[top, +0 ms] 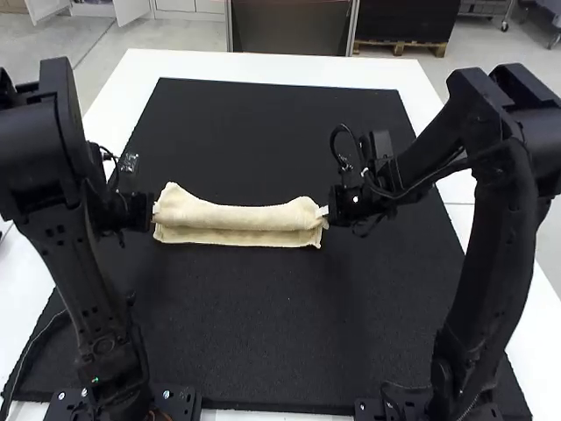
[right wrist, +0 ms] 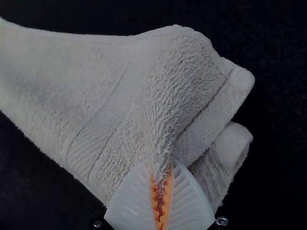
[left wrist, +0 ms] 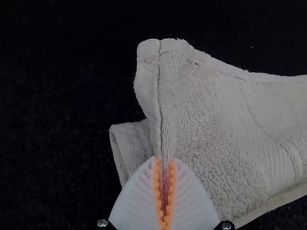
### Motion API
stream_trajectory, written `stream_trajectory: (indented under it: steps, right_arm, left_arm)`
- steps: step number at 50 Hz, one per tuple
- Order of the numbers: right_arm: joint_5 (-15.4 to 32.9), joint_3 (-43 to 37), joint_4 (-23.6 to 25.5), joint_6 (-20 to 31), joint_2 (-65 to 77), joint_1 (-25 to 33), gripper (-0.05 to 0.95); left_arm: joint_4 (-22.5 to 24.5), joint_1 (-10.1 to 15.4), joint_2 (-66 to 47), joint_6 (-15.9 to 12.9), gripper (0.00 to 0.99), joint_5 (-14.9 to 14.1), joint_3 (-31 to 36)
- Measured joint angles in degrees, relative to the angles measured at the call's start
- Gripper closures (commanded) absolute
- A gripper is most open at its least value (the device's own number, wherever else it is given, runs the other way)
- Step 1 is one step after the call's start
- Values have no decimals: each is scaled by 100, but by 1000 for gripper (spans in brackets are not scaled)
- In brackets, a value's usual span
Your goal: Fold the towel.
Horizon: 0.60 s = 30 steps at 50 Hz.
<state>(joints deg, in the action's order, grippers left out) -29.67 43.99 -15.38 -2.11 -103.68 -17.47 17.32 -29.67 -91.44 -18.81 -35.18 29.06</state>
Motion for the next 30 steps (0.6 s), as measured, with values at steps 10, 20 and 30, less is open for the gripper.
stream_trajectory:
  steps: [10, 20, 30]
  right_arm:
    - [-59, -216, -258, 4, -2, 15, 859]
    - [-48, -339, -511, 11, -92, 63, 602]
    - [-9, -382, -540, -33, -92, 273, 166]
  left_arm:
    - [437, 0, -114, 0, 969, 133, -251]
    - [796, 0, -391, 9, 789, 251, -278]
    - [868, -26, -417, 44, 103, 435, -278]
